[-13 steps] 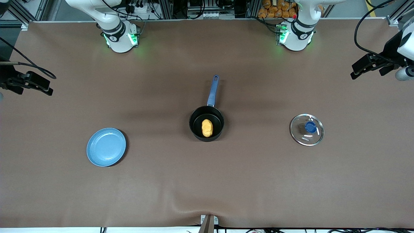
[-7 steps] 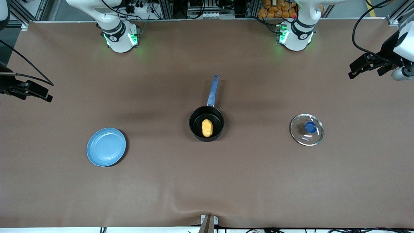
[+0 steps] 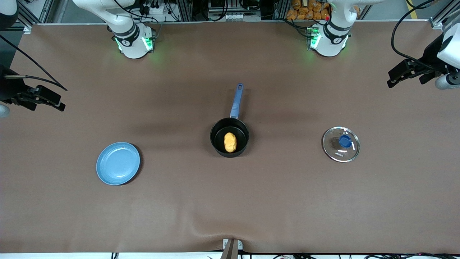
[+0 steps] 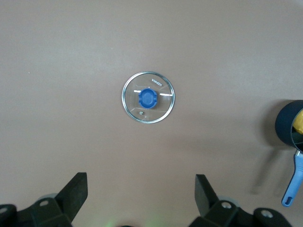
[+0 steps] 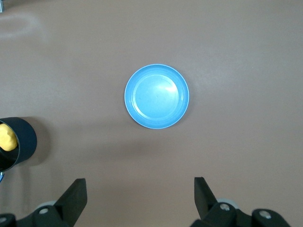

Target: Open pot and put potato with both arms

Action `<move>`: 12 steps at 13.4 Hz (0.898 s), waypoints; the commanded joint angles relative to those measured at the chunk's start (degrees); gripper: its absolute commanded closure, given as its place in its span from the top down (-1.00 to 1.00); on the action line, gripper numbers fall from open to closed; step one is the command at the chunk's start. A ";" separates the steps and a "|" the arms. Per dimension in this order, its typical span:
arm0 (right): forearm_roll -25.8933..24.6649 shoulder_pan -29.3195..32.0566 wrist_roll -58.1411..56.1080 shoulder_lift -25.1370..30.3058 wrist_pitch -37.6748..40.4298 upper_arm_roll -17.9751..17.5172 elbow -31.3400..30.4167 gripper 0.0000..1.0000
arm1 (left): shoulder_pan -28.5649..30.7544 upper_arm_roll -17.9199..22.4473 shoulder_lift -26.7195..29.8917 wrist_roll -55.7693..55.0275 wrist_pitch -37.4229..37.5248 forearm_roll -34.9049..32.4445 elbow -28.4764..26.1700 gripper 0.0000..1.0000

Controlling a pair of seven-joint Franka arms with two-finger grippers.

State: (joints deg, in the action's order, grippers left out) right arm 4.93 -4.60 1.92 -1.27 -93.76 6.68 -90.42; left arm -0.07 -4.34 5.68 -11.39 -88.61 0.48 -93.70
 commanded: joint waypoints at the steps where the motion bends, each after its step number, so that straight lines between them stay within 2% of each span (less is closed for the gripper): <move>1: 0.26 -0.67 -0.78 0.30 0.15 0.71 0.51 1.00 | -0.10 -0.23 -0.93 0.23 1.95 -1.44 2.12 1.00; 3: -0.44 -0.59 -0.78 0.22 0.51 0.71 0.51 1.00 | -0.02 -0.23 -1.19 0.05 2.12 -1.53 2.12 1.00; 6: -4.83 -2.24 -0.69 0.30 0.68 0.53 0.95 1.00 | -0.02 -0.23 -1.28 0.22 2.30 -1.53 2.12 1.00; 12: -5.11 -1.73 -0.25 0.48 4.72 0.88 4.73 1.00 | -0.02 -0.23 -1.28 2.15 2.30 -1.53 2.12 1.00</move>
State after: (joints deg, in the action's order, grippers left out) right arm 0.48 -6.10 1.61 -1.26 -90.62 7.11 -87.27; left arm -0.06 -4.34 5.21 -10.96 -87.75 0.47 -93.42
